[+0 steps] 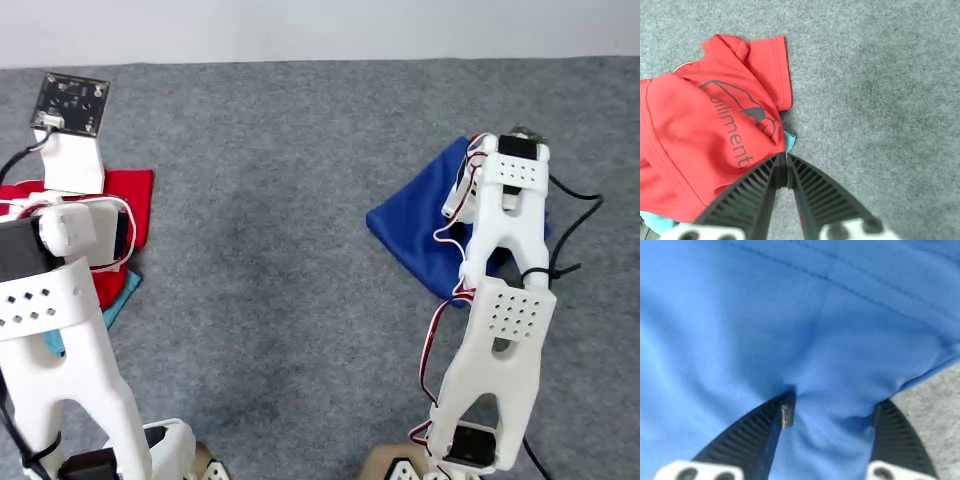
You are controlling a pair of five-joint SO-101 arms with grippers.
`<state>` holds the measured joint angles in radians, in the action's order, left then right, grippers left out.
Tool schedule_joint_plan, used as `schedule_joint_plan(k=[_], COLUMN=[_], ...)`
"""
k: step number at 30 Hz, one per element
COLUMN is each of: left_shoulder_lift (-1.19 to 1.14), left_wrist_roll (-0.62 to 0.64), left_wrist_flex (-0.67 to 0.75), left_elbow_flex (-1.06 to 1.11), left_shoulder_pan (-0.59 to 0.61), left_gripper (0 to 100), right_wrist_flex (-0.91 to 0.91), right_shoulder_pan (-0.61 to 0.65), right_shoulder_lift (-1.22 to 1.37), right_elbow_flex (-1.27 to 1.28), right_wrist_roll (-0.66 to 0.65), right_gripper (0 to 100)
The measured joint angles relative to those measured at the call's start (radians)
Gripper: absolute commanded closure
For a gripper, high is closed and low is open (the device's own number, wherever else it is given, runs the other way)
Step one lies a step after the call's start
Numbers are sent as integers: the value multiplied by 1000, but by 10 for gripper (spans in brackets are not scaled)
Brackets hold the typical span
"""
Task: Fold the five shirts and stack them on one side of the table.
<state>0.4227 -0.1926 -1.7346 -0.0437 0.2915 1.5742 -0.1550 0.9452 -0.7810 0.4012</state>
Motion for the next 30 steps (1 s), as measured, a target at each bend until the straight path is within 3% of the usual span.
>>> schedule_joint_plan(k=[4,15,20,30], left_shoulder_lift=[0,0,0,0], left_wrist_roll=[0,0,0,0], left_wrist_flex=[0,0,0,0], left_elbow_flex=[0,0,0,0], left_shoulder_pan=[0,0,0,0], left_gripper=[993,993,993,993], right_wrist_flex=[12,103,175,176], right_shoulder_pan=[-6,-31,-106,-385], right_shoulder_lift=[0,-25,-41,-41], right_elbow_flex=[-8,-14,-66,-74], right_wrist_roll=[-6,-172,-339,-698], right_gripper=[986,988,988,988])
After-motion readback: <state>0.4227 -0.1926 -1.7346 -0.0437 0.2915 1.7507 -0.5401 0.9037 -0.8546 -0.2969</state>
